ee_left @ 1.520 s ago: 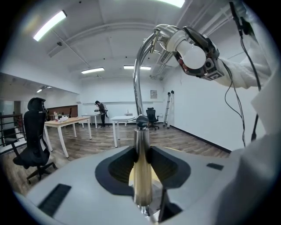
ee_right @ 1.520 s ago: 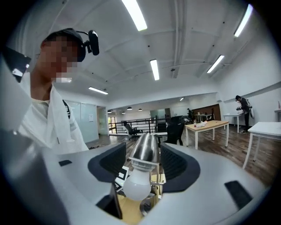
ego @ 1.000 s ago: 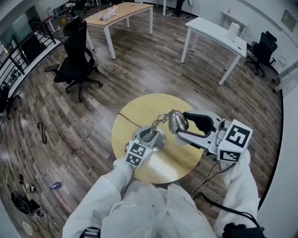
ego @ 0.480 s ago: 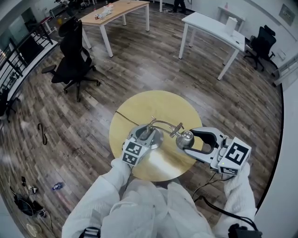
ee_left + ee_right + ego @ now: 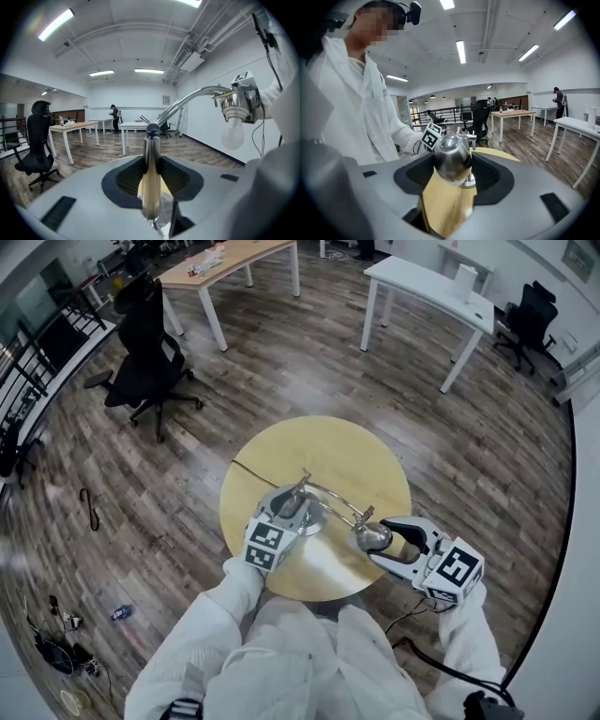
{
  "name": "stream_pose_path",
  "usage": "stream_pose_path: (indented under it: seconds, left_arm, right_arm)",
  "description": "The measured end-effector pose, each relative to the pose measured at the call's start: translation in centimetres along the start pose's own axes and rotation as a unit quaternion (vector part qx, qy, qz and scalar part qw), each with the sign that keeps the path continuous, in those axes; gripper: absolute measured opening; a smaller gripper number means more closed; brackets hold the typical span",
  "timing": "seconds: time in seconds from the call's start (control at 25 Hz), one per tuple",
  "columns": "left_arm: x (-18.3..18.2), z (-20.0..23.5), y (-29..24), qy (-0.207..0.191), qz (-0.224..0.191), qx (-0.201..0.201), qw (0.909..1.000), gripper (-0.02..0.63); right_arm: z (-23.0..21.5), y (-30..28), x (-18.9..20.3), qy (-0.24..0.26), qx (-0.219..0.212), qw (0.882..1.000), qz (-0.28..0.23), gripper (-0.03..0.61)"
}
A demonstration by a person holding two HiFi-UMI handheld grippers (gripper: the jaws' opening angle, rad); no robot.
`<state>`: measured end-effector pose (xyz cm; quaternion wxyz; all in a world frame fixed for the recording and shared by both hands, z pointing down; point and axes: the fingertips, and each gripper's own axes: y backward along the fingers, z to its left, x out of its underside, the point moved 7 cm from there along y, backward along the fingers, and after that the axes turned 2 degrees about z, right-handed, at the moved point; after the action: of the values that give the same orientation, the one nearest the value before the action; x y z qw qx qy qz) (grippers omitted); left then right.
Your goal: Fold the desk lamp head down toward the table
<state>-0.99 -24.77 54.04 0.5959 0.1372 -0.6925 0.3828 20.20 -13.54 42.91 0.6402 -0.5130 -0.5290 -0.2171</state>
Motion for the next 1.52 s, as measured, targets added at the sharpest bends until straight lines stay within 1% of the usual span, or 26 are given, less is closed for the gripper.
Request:
stream_pose_path:
  seconds: [0.16, 0.36, 0.44, 0.6, 0.76, 0.92, 1.24, 1.52]
  left_arm:
    - [-0.1, 0.0, 0.0, 0.005, 0.000, -0.004, 1.0000, 0.117]
    - [-0.4, 0.0, 0.0, 0.010, -0.002, -0.008, 0.9999, 0.117]
    - [-0.9, -0.1, 0.2, 0.015, 0.001, -0.008, 0.9999, 0.117]
    - [-1.1, -0.2, 0.3, 0.019, 0.002, -0.008, 0.9998, 0.117]
    - [-0.4, -0.6, 0.0, 0.021, 0.003, -0.007, 0.9998, 0.117]
    - [-0.1, -0.7, -0.2, 0.022, 0.005, -0.007, 0.9997, 0.117]
    - [-0.4, -0.3, -0.3, 0.023, 0.003, -0.009, 0.9997, 0.117]
    - [0.1, -0.1, -0.3, 0.024, 0.001, -0.006, 0.9997, 0.117]
  right_arm:
    - [0.0, -0.9, 2.8, -0.006, 0.010, 1.000, 0.001, 0.235]
    - [-0.1, -1.2, 4.1, -0.033, 0.017, 0.998, -0.044, 0.239]
    - [-0.1, -1.8, 4.8, -0.031, 0.021, 0.999, -0.036, 0.239]
    - [-0.2, -3.7, 7.2, -0.020, 0.032, 0.999, 0.003, 0.239]
    - [-0.4, -5.6, 10.0, -0.021, 0.045, 0.999, 0.017, 0.241]
    - [-0.9, -7.7, 11.8, -0.016, 0.051, 0.998, 0.030, 0.241]
    - [-1.9, -11.3, 13.3, -0.031, 0.061, 0.997, 0.027, 0.243]
    - [-2.3, -13.7, 14.0, -0.041, 0.069, 0.997, 0.016, 0.245]
